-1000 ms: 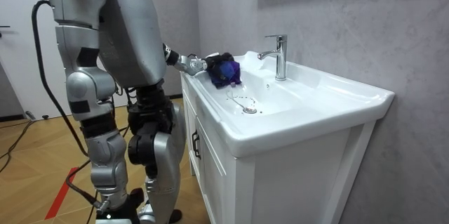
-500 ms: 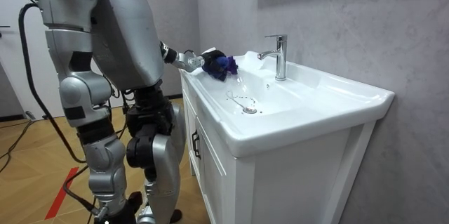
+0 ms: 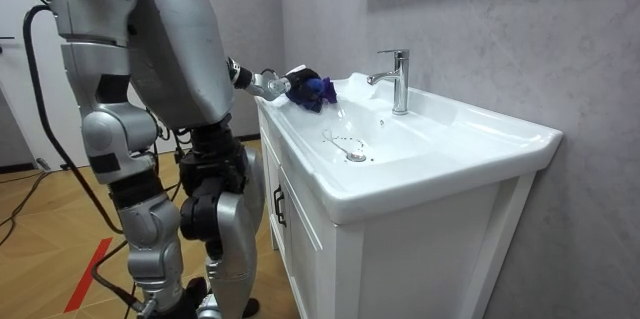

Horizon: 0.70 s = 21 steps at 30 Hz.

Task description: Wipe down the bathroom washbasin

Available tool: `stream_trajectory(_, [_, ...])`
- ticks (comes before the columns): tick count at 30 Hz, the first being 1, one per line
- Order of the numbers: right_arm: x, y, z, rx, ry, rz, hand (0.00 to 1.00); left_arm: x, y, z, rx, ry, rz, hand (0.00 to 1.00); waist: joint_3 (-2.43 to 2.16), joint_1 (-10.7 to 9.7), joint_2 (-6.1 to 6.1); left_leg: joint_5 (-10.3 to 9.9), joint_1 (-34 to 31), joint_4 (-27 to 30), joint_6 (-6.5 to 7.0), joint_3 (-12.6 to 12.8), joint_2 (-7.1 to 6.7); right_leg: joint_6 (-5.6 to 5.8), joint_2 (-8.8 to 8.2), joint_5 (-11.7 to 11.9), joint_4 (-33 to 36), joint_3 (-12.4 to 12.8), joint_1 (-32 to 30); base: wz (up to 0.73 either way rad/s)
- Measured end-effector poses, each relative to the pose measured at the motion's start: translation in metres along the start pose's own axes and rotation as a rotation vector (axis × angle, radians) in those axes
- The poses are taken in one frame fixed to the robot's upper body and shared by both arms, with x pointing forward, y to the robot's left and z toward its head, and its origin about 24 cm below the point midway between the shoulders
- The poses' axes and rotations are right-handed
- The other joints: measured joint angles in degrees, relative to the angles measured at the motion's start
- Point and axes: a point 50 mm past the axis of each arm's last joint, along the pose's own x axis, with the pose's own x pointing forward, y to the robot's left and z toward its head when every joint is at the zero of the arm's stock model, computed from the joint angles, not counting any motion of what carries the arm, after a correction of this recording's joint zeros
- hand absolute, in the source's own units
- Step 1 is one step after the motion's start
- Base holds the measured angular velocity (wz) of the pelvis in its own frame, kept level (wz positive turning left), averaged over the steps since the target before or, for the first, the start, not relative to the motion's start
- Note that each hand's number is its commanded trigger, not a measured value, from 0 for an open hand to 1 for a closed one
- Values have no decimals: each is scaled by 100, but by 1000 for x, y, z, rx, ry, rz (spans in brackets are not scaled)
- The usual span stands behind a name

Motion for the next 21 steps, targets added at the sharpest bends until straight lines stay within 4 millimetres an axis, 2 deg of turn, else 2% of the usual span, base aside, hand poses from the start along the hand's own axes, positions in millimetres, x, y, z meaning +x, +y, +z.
stream_trajectory(6, [0,2,4,-11,-18,-10,0,2,1,3,-10,-3,7,100,4,-8,-3,0,-38,-2,0,-50,-8,7,-9,-4,-15,-52,4,6])
stream_trajectory(11, [0,4,12,-35,-56,-13,0,7,1,16,-41,-24,21,100,14,-5,-38,0,-169,0,0,-136,-27,16,-29,-9,-11,-162,-73,15])
stream_trajectory(13, [-1,5,16,-17,-75,-6,0,9,4,26,-76,-40,45,100,68,-7,-106,0,-249,8,0,-210,-32,22,-30,-5,-25,-188,-121,14])
stream_trajectory(18, [-1,10,21,8,-110,14,0,9,9,46,-130,-80,82,100,140,-5,-218,0,-406,44,0,-376,-50,37,-40,11,-115,-404,-130,21])
stream_trajectory(21, [-1,11,21,9,-120,8,0,9,12,52,-149,-90,96,100,142,-16,-212,-1,-520,98,0,-441,-54,36,-46,19,-113,-476,-199,13])
